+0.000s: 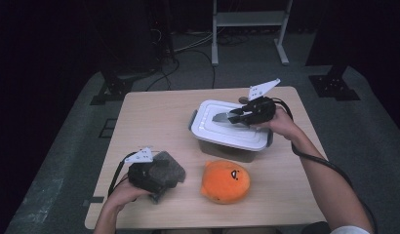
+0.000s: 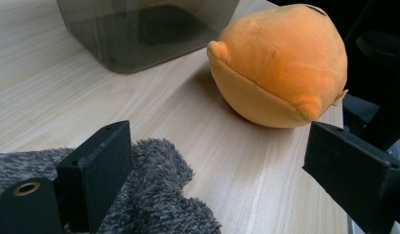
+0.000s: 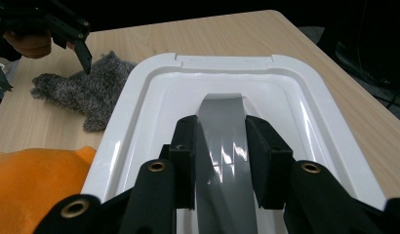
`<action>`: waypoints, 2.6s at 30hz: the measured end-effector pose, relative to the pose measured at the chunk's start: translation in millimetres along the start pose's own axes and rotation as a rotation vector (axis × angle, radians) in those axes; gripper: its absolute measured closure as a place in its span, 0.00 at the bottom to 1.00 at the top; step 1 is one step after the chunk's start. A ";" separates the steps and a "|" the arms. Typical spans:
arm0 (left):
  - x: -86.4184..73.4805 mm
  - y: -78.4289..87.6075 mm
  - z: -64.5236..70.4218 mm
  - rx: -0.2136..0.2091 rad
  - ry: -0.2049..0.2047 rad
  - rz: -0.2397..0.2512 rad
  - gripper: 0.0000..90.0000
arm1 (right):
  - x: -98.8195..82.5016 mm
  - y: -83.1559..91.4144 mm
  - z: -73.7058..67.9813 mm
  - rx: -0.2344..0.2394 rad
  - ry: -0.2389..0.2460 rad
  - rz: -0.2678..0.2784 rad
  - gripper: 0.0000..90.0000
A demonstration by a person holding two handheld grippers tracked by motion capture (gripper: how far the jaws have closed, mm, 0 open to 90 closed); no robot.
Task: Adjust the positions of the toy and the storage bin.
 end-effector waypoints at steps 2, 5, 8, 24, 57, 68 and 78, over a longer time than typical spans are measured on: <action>-0.4 -0.3 0.3 -0.001 -0.003 -0.002 0.11 | 0.2 -0.4 -0.4 0.002 0.001 -0.002 0.73; -0.3 -0.3 0.4 -0.002 -0.002 -0.002 0.11 | 0.2 -0.7 -0.8 0.006 0.000 0.000 0.73; -0.1 0.1 0.2 -0.001 -0.002 -0.002 0.11 | 0.3 -1.0 -1.4 0.008 -0.001 -0.002 0.73; -0.4 0.4 0.4 -0.002 0.001 -0.001 0.11 | 10.0 5.8 -2.2 -0.013 -0.001 0.026 0.73; -0.6 -0.7 2.7 0.003 -0.012 0.004 0.11 | -20.9 117.6 -50.1 -0.168 -0.030 0.128 0.73; 0.6 -0.4 4.0 0.003 -0.010 0.013 0.11 | -49.8 147.6 -64.0 -0.222 -0.062 0.150 0.73; 0.5 -0.4 4.3 0.001 -0.009 0.014 0.11 | -72.0 172.1 -75.7 -0.266 -0.091 0.169 0.73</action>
Point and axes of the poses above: each handheld gripper's, and its own axes: y roughly backward along the jaws, x roughly out of its top, z roughly to its right, the point moved 10 cm from there along -y, roughly forward along the jaws, and after that the axes turned 15 degrees about x, right-handed, at the moved point
